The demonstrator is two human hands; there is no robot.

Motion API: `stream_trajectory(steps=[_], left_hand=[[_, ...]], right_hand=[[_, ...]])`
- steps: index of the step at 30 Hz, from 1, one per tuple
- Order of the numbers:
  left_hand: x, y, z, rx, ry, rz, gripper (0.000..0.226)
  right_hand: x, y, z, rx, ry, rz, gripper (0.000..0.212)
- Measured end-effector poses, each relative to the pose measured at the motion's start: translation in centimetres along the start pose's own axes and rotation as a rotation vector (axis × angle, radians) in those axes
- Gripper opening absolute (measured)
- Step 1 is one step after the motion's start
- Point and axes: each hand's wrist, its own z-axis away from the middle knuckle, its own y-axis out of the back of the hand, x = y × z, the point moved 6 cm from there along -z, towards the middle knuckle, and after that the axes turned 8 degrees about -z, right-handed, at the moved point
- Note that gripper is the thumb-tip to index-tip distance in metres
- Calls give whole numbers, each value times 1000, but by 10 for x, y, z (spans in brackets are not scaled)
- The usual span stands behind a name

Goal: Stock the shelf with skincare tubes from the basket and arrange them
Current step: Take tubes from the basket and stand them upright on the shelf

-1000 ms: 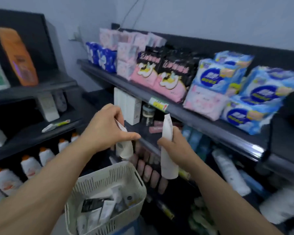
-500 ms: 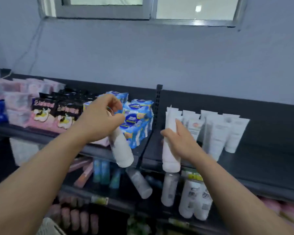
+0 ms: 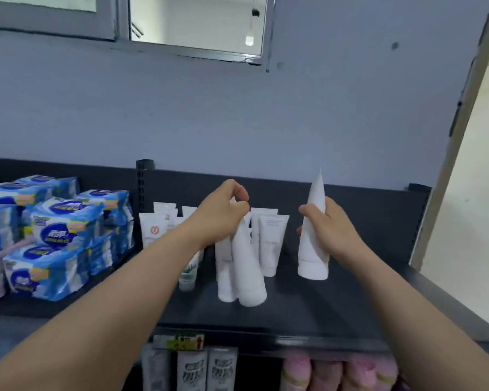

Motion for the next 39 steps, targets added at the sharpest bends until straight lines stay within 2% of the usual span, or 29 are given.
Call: stream_trajectory(steps=[3,8,13,15,18,20,21,24,28,32,39], left_hand=[[11,-40,-31,-21,23,-3,14],[16,-105,-65,-175,-3,-129,13],[-5,-152,-81,-296,-24,-246,18],[-12,-164,-82,-356,-25,-264,28],[-13,-168,-80,-413,-42,-292,56],[-11,-162,-81,-435,-37,-370,73],[-12,-157,-82,-436,-25,-433,75],[-14,-141,-88,-390,-21,-613,49],[-5,-134,-92,-366,-56,-645,24],[4,-132,-100,-346,-102,-674,23],[-14,-123,-106,-322,-106,-703,29]], right_hand=[[24,28,-21,0,-32,-34,22],[59,50,-47,-5,-68,-42,21],[85,59,-58,-7,-108,-14,33],[92,60,-60,-10,-120,-15,34],[100,62,-63,-2,-116,-15,28],[104,62,-65,-3,-111,3,30],[104,61,-64,-6,-109,6,31],[105,60,-63,-5,-96,26,31],[101,59,-61,-19,-74,64,27],[95,59,-62,-42,-22,92,11],[94,60,-53,-62,-56,1,14]])
